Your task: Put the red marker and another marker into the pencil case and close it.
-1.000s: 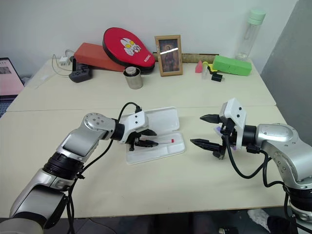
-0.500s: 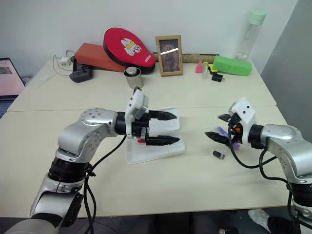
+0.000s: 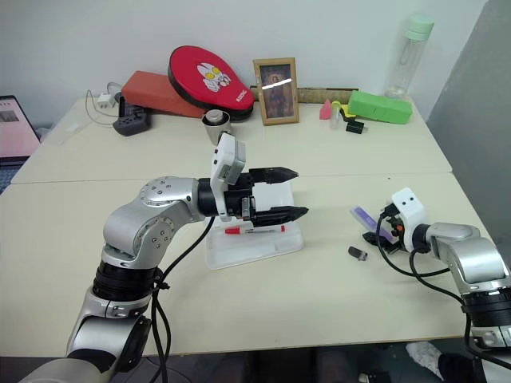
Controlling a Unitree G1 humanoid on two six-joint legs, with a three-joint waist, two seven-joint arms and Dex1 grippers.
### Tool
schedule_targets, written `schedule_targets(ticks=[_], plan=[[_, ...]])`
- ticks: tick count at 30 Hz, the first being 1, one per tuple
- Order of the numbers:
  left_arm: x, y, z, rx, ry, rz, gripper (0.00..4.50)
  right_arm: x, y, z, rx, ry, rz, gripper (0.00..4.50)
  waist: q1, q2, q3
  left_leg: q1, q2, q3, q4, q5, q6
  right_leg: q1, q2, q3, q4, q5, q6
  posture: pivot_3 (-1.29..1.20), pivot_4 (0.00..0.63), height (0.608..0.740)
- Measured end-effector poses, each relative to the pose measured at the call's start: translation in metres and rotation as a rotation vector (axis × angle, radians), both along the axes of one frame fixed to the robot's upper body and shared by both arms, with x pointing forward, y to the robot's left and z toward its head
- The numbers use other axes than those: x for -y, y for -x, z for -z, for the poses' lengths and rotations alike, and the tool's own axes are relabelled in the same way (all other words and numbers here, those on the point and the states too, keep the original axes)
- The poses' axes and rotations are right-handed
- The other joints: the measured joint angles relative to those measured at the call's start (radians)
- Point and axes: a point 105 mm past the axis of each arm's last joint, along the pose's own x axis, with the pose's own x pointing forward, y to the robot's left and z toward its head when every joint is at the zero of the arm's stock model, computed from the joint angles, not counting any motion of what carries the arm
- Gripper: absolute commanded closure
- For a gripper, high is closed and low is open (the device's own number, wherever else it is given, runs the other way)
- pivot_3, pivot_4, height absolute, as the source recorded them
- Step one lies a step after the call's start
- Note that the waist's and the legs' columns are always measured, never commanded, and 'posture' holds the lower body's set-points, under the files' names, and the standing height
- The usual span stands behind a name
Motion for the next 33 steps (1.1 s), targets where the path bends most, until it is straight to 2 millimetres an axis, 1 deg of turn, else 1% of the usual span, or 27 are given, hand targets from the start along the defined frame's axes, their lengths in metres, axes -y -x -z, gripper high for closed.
schedule_targets(ticks=[2,3,4,5,7,9,10,15,17,18,23,25,28,29,30,31,32,33], plan=[[0.000,0.000,0.000,0.004,0.001,0.000,0.00,0.001,-0.002,0.000,0.005,0.008,-0.001,0.37,0.001,0.000,0.000,0.000,0.000,0.000,0.000,0.000,0.000,0.000,0.000,0.000,0.000,0.000,0.000,0.00,0.150,0.740],[0.000,0.000,-0.001,0.009,0.004,0.000,0.00,0.002,-0.003,0.000,0.008,0.009,-0.001,0.47,0.001,0.000,0.000,0.000,0.000,0.000,0.000,0.000,0.000,0.001,0.000,0.000,0.000,0.000,0.000,0.00,0.150,0.740],[0.000,0.000,-0.002,0.014,0.005,0.001,0.00,0.003,-0.003,0.000,0.008,0.009,0.000,0.79,0.001,0.000,0.000,0.000,0.000,0.000,0.000,0.000,0.000,0.001,0.000,0.000,0.000,0.000,0.001,0.00,0.150,0.740],[0.000,0.000,-0.002,0.015,0.006,0.001,0.00,0.003,-0.004,0.000,0.010,0.011,-0.001,0.90,0.001,0.000,0.000,0.000,0.000,0.000,0.000,0.000,0.000,0.001,0.000,0.000,0.000,0.000,0.001,0.00,0.150,0.740],[0.000,0.000,-0.002,0.017,0.005,0.000,0.00,0.002,-0.004,0.000,0.013,0.011,-0.009,1.37,0.002,0.000,0.000,0.000,0.000,0.000,0.000,0.000,0.000,0.001,0.000,0.000,0.000,0.000,0.001,0.00,0.150,0.740],[-0.001,0.000,-0.002,0.019,0.004,0.000,0.00,0.002,-0.004,0.000,0.012,0.009,-0.012,1.67,0.002,0.000,0.000,0.000,0.000,0.000,0.000,0.000,0.000,0.001,0.000,0.000,0.000,0.000,0.001,0.00,0.150,0.740],[-0.001,0.000,-0.002,0.021,0.004,0.001,0.00,0.002,-0.004,0.000,0.011,0.008,-0.013,1.95,0.002,0.000,0.000,0.000,0.000,0.000,0.000,0.000,0.000,0.001,0.000,0.000,0.000,0.000,0.001,0.00,0.150,0.740],[-0.001,0.000,-0.003,0.036,0.009,0.002,0.00,0.001,-0.004,0.001,0.010,0.006,-0.015,2.87,0.002,0.000,0.000,0.000,0.000,0.000,0.000,0.000,0.000,0.001,0.000,0.000,0.000,0.000,0.001,0.00,0.150,0.740],[-0.001,0.001,-0.004,0.043,0.011,0.003,0.00,0.001,-0.003,0.001,0.009,0.005,-0.017,3.32,0.002,0.000,0.000,0.000,0.000,0.000,0.000,0.000,0.000,0.001,0.000,0.000,0.000,0.000,0.001,0.00,0.150,0.740],[-0.001,0.001,-0.005,0.047,0.012,0.003,0.00,0.001,-0.003,0.001,0.009,0.005,-0.017,3.44,0.002,0.000,0.000,0.000,0.000,0.000,0.000,0.000,0.000,0.001,0.000,0.000,0.000,0.000,0.001,0.00,0.150,0.740],[-0.001,-0.001,-0.005,0.055,0.011,-0.004,0.00,0.000,-0.003,0.000,0.012,0.004,-0.021,3.43,0.002,0.000,0.000,0.000,0.000,0.000,0.000,0.000,0.000,0.001,0.000,0.000,0.000,0.000,0.001,0.00,0.150,0.740],[-0.004,-0.003,-0.002,0.060,-0.012,-0.028,0.00,-0.003,-0.003,-0.003,0.025,0.004,-0.041,3.43,0.001,0.000,0.000,0.000,0.000,0.000,0.000,0.000,0.000,0.000,0.000,0.000,0.000,0.000,0.001,0.00,0.150,0.740],[-0.021,-0.008,0.015,0.023,-0.065,-0.103,0.00,-0.026,-0.002,-0.027,0.116,-0.010,-0.170,3.43,-0.006,0.000,0.000,0.001,0.000,0.000,-0.001,0.000,0.000,0.000,0.001,0.001,0.000,0.000,0.001,0.00,0.150,0.740],[-0.030,-0.006,0.022,0.001,-0.086,-0.123,0.00,-0.036,-0.001,-0.039,0.163,-0.008,-0.235,3.43,-0.005,0.000,0.000,0.001,0.001,0.000,-0.001,0.000,0.000,0.000,0.001,0.001,0.000,0.000,0.001,0.00,0.150,0.740],[-0.035,-0.004,0.024,-0.001,-0.095,-0.133,0.00,-0.041,0.000,-0.043,0.173,-0.011,-0.260,3.43,-0.005,0.000,0.000,0.001,0.001,0.000,-0.001,0.000,0.000,0.000,0.001,0.001,0.000,0.000,0.001,0.00,0.150,0.740],[-0.046,0.001,0.029,-0.005,-0.116,-0.157,0.00,-0.053,0.003,-0.049,0.183,-0.019,-0.322,3.43,-0.008,0.001,0.000,0.001,0.002,-0.001,-0.001,0.000,0.000,-0.001,0.002,0.002,0.000,0.000,0.001,0.00,0.150,0.740],[-0.072,0.010,0.042,-0.039,-0.176,-0.213,0.00,-0.077,0.013,-0.060,0.203,-0.035,-0.452,3.43,-0.023,0.001,0.000,0.003,0.004,-0.002,-0.002,0.000,0.000,-0.002,0.001,0.007,0.000,0.000,0.000,0.00,0.150,0.740],[-0.094,0.015,0.053,-0.088,-0.218,-0.272,0.00,-0.094,0.022,-0.066,0.212,-0.042,-0.551,3.43,-0.027,0.001,0.000,0.005,0.004,-0.002,-0.003,0.000,0.000,-0.001,0.001,0.008,0.000,0.000,0.000,0.00,0.150,0.740]])
